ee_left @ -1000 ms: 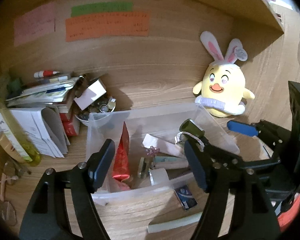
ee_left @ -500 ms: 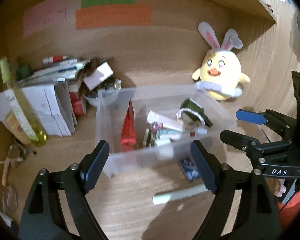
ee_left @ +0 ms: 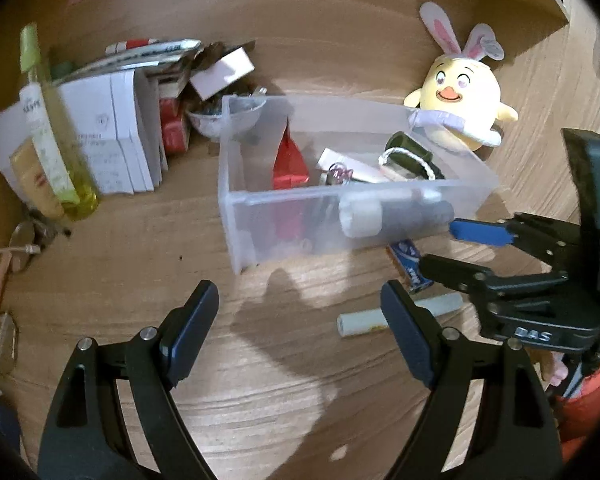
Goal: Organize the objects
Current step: 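Withdraw both open tools from the bin toward the blue box and green stick, then grasp the small blue box with the right tool while the left tool grips the pale green stick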
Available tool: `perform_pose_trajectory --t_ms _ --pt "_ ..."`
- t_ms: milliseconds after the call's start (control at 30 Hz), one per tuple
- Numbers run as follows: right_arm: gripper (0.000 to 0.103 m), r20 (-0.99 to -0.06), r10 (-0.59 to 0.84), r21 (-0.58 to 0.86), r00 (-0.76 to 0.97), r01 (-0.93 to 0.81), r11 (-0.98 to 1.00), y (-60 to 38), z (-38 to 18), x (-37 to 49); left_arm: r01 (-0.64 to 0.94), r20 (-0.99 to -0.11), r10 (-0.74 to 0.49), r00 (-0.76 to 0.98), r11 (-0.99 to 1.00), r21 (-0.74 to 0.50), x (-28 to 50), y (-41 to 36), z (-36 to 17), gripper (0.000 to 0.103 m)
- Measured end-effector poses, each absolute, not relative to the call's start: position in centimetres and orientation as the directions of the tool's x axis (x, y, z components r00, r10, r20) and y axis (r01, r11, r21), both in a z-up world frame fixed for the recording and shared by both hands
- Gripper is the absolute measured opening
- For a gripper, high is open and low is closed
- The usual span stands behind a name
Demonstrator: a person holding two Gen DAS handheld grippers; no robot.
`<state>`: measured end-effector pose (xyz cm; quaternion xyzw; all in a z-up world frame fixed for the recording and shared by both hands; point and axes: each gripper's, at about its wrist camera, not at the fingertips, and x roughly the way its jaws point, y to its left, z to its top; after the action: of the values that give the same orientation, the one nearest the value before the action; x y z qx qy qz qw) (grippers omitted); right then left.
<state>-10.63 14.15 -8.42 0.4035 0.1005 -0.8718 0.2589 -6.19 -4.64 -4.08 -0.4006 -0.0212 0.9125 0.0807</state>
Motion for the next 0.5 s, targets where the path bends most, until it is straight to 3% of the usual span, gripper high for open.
perform_pose_trajectory --t_ms 133,233,500 --pt "0.05 -0.793 -0.34 0.035 -0.505 0.519 -0.854 13.4 -9.8 -11.8 -0.138 -0.739 0.181 -0.649 -0.983 -0.12 -5.9 -4.7 -4.8 0.083" --pt "0.041 -0.813 -0.339 0.052 -0.474 0.52 -0.852 13.2 -10.6 -12.3 -0.154 -0.748 0.188 -0.637 -0.981 -0.115 -5.7 -4.4 -5.3 0.083" --pt "0.03 -0.81 -0.313 0.009 -0.496 0.523 -0.852 12.9 -10.5 -11.8 -0.199 -0.771 0.224 -0.596 -0.972 -0.128 -5.7 -3.2 -6.1 0.083"
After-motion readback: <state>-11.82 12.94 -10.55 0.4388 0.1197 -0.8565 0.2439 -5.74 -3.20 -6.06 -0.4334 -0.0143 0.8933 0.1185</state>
